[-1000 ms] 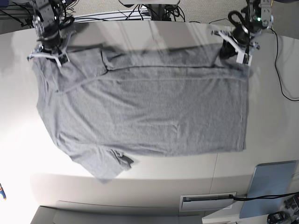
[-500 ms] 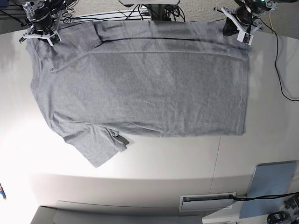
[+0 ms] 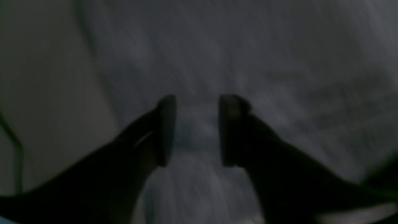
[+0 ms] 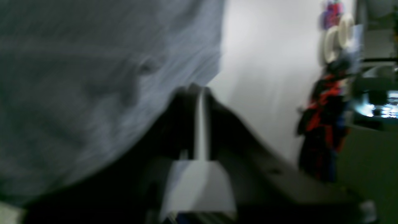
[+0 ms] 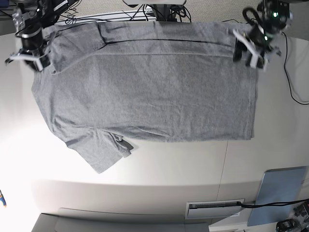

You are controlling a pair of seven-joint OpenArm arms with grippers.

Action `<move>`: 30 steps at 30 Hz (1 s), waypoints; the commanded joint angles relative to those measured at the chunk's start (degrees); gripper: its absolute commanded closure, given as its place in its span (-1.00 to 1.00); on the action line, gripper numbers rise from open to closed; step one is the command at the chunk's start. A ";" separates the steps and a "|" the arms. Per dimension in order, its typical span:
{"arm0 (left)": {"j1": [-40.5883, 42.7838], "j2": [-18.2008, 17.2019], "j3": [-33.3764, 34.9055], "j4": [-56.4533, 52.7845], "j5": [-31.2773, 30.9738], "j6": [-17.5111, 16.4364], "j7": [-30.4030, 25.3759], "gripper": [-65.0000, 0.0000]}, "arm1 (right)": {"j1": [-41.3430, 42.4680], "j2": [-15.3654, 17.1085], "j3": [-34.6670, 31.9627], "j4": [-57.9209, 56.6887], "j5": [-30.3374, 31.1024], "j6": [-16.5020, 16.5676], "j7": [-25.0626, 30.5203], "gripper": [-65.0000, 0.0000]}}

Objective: Fold the T-shirt properly
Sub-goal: 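Release the fold and lift both grippers back to the collar edge, then reach both grippers down to the hem corners of the shirt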

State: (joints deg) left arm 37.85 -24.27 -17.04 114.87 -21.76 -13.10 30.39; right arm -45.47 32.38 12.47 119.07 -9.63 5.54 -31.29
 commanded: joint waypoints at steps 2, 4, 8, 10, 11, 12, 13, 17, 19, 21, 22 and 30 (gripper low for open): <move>-4.20 -0.63 -0.42 0.85 -0.35 2.29 -1.25 0.09 | 2.19 0.79 0.76 0.98 -0.26 -0.83 0.83 0.33; -9.14 -0.63 -0.39 -0.63 -0.52 3.78 -0.17 0.09 | 4.42 0.81 0.72 0.98 0.85 -0.92 0.90 0.17; -21.05 -0.57 -0.39 -8.87 -3.06 3.72 5.07 0.09 | 8.74 0.79 0.72 0.96 5.70 -1.03 1.60 0.15; -26.27 -0.48 -0.39 -14.21 -3.43 2.71 5.22 0.09 | 10.91 0.79 0.72 0.92 8.85 -1.01 1.01 0.15; -28.65 -0.48 -0.37 -16.85 -4.11 2.58 5.27 0.09 | 11.93 0.79 0.72 0.94 10.49 -1.01 0.09 0.15; -30.86 -0.48 -0.35 -19.52 -4.46 2.60 5.40 0.09 | 12.90 0.79 0.70 0.92 12.28 -1.01 -1.20 0.15; -33.03 -0.48 -0.35 -22.18 -4.48 2.60 5.70 0.09 | 13.81 0.79 0.70 0.85 14.01 -0.96 -2.49 0.15; -40.87 -0.52 -0.35 -32.20 -4.48 0.81 6.38 0.09 | 17.07 0.28 -0.11 -1.22 19.67 2.32 -4.15 0.15; -44.48 -0.48 -0.35 -36.79 -4.48 -1.62 6.97 0.09 | 18.78 -1.11 -0.81 -2.91 21.53 4.76 -4.55 0.15; -48.06 -0.48 -0.35 -41.66 -4.46 -2.25 7.13 0.09 | 20.68 -2.78 -1.66 -4.72 22.40 5.88 -4.94 0.15; -49.94 -0.48 -0.35 -44.28 -4.48 -2.23 7.13 0.09 | 21.66 -3.56 -2.16 -5.57 22.51 6.10 -5.25 0.15; -61.75 -0.48 -0.35 -61.68 -4.42 -7.78 7.74 0.09 | 27.34 -4.48 -7.80 -7.43 22.47 7.13 -7.17 0.15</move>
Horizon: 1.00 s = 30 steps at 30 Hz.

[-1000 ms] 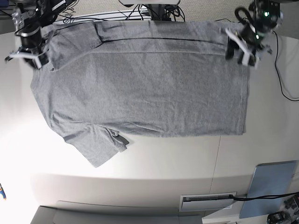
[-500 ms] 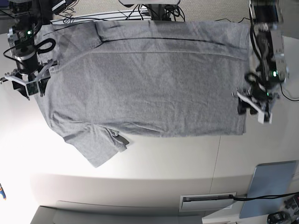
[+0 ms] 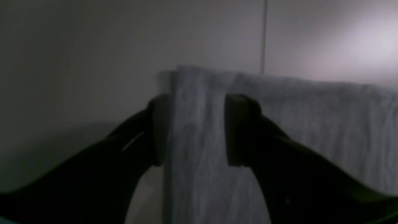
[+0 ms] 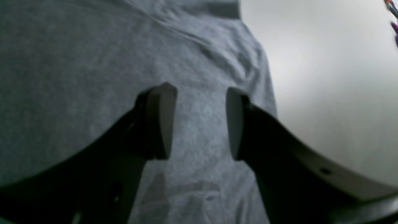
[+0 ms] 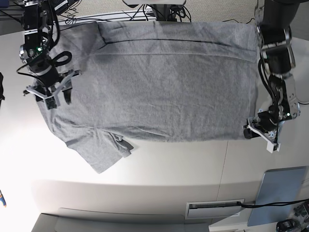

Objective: Fold the T-shirt properly
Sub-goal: 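Reach both grippers down to the hem corners of the shirt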

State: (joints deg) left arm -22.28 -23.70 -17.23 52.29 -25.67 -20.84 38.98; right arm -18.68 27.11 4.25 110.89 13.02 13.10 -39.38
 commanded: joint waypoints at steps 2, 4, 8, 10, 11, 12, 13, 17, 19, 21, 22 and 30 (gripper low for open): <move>-3.65 -1.05 -0.15 -2.64 0.74 0.04 -0.90 0.09 | 1.33 0.79 -0.52 0.74 -0.17 -0.42 0.57 0.15; -5.42 -1.07 -0.15 -6.21 2.40 0.68 -0.87 0.09 | 1.70 0.81 -0.61 0.74 -0.17 -0.42 0.44 0.15; -7.50 -0.98 -0.15 -11.15 3.23 -1.81 0.50 0.10 | 2.05 0.81 -0.61 0.74 -0.17 -0.42 0.35 0.15; -7.56 -0.74 -0.15 -11.56 2.71 -5.29 2.38 0.10 | 2.16 0.83 -0.61 0.74 -0.17 -0.44 0.31 0.15; -7.54 -0.66 -0.15 -11.56 2.49 -6.38 2.78 0.10 | 2.27 0.83 -0.61 0.74 -0.17 -0.44 0.31 0.15; -7.54 -0.52 -0.15 -11.56 2.47 -6.51 3.26 0.12 | 2.36 0.83 -0.61 0.74 -0.17 -0.42 0.26 0.15; -7.56 -0.39 -0.15 -11.56 2.45 -6.54 3.98 0.16 | 2.36 0.83 -0.61 0.74 -0.17 -0.42 0.31 0.15; -7.34 0.20 -0.15 -11.56 2.08 -8.92 5.20 0.29 | 2.34 0.83 -0.61 0.74 -0.17 -0.44 0.35 0.15; -7.19 0.20 -0.15 -11.56 1.18 -9.07 5.22 0.35 | 2.34 0.83 -0.61 0.74 -0.20 -0.44 0.37 0.15; -7.21 0.20 -0.15 -11.56 1.22 -9.07 5.22 0.52 | 2.34 0.83 -0.50 0.74 -0.44 -0.44 0.87 0.15; -7.21 0.20 -0.15 -11.56 1.25 -9.07 5.20 0.64 | 2.34 0.83 -0.50 0.74 -0.94 -0.44 1.36 0.15; -7.21 0.20 -0.15 -11.56 2.08 -11.80 6.19 1.00 | 9.68 0.81 -0.52 -5.97 -2.56 -0.37 2.01 0.15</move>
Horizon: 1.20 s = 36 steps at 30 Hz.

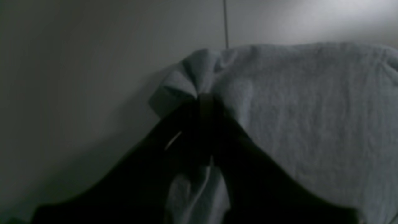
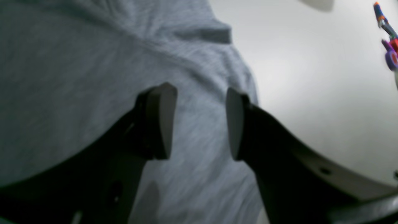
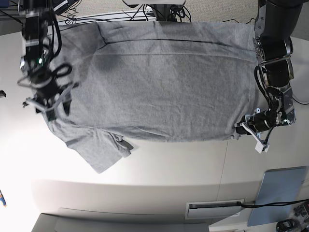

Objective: Fold the T-shirt properly
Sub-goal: 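Reach both grippers down to the hem corners of the shirt, then grasp the hem corners and fold the hem up onto the collar edge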

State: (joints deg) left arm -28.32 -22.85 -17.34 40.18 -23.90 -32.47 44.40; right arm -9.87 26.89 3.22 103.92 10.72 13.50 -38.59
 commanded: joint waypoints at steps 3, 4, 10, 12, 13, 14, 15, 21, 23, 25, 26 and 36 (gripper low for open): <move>-1.07 -0.66 -0.04 0.55 0.33 -0.20 1.20 1.00 | 9.40 1.03 0.46 -8.66 0.85 3.17 -0.07 0.15; -1.05 -0.66 -0.04 0.55 0.33 -0.20 1.20 1.00 | 12.74 1.01 0.46 -12.37 2.58 4.59 -1.11 0.15; -1.03 -0.63 -0.04 0.55 0.33 -0.22 1.09 1.00 | 33.20 -0.74 0.46 -35.87 5.55 12.07 -7.39 0.15; -1.05 -0.63 -0.04 0.55 0.33 -0.20 1.07 1.00 | 39.58 -1.70 0.46 -44.28 5.51 15.34 -8.87 0.15; -1.05 -0.66 -0.04 0.55 0.33 -0.20 1.07 1.00 | 42.51 -2.21 0.46 -48.48 5.53 16.41 -8.70 0.15; -1.03 -0.63 -0.04 0.55 0.33 -0.20 1.07 1.00 | 45.46 -2.64 0.46 -52.87 5.51 16.92 -8.04 0.15; -1.03 -0.66 -0.04 0.55 0.33 -0.20 1.09 1.00 | 48.15 -3.13 0.46 -57.07 5.33 17.33 -7.08 0.15; -1.03 -0.66 -0.04 0.55 0.35 -0.17 1.07 1.00 | 60.83 -6.34 0.46 -79.76 -8.26 17.59 2.73 0.15; -1.03 -0.68 -0.04 0.55 0.37 -0.20 1.09 1.00 | 63.08 -7.48 0.46 -84.85 -12.28 17.59 5.73 0.15; -1.03 -0.68 -0.04 0.55 0.35 -0.20 1.09 1.00 | 64.02 -8.63 0.46 -87.60 -14.71 17.59 6.08 0.15; -1.05 -0.70 -0.04 0.55 0.37 -0.17 1.09 1.00 | 63.98 -9.16 0.46 -87.93 -15.87 17.59 5.86 0.15; -1.03 -0.94 -0.04 0.55 0.33 -0.20 0.98 1.00 | 61.86 -9.88 0.48 -87.93 -19.34 15.19 2.16 0.26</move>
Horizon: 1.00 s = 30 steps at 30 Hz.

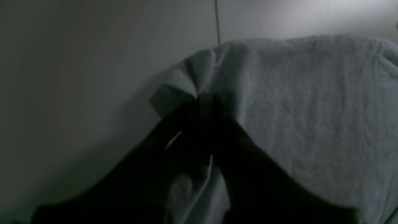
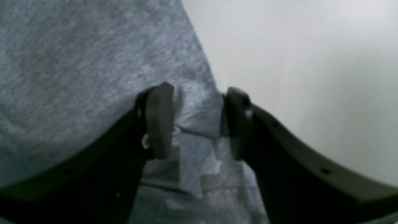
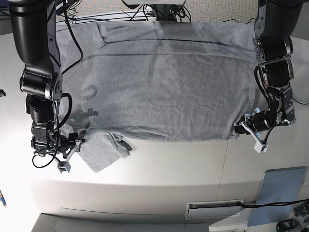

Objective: Fold the T-shirt properly
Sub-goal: 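Grasp the hem corners and fold the hem up onto the collar edge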

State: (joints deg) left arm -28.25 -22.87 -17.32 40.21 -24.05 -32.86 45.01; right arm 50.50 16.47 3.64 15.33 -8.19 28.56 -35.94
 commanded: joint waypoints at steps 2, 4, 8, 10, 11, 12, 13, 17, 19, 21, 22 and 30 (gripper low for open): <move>-1.07 -0.92 -0.07 0.52 0.46 0.20 0.37 1.00 | 0.92 0.55 0.07 0.68 -1.14 0.11 0.07 0.53; -1.07 -0.92 -0.07 0.52 0.48 0.17 0.20 1.00 | 0.57 0.52 0.07 0.68 -1.81 0.13 1.53 0.82; -1.11 -0.94 -0.07 0.55 0.46 0.20 -1.42 1.00 | 0.17 0.52 0.07 0.74 -1.92 0.09 6.16 1.00; -1.16 -0.94 -0.07 0.72 0.46 0.22 -1.49 1.00 | 0.39 0.52 0.07 1.81 -1.68 0.09 6.60 1.00; -1.11 -0.94 -0.07 1.16 0.46 0.20 -1.44 1.00 | 0.44 0.52 0.07 2.84 -1.70 0.11 6.19 1.00; -1.09 -0.94 -0.07 1.57 0.46 0.22 -1.29 1.00 | 0.44 0.52 0.07 4.09 -1.70 0.11 5.55 1.00; -1.09 -0.96 -0.07 2.12 0.46 0.22 -1.25 1.00 | 0.42 0.52 0.07 5.51 -1.70 0.13 4.61 1.00; -0.74 -0.94 -0.07 6.01 0.46 0.92 0.37 1.00 | -0.72 0.68 0.07 11.39 0.92 0.90 -0.35 1.00; 0.66 -0.98 -0.09 9.75 0.46 1.77 1.75 1.00 | -2.38 0.85 0.09 14.80 3.21 2.40 -2.01 1.00; 3.34 -1.09 -0.07 14.97 0.13 2.67 2.14 1.00 | -5.11 1.25 0.11 19.58 5.68 2.60 -3.82 1.00; 5.07 -1.22 -0.07 17.86 -0.68 3.69 2.14 1.00 | -6.80 1.53 0.11 22.47 6.88 2.58 -4.85 1.00; 17.00 -3.45 -0.13 34.84 -7.61 4.76 2.47 1.00 | -22.45 4.63 0.24 51.08 16.46 -0.70 -13.11 1.00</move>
State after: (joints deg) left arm -10.15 -25.10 -17.04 74.15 -31.07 -28.10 48.38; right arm 26.70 19.99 3.55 65.78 8.43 28.08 -49.98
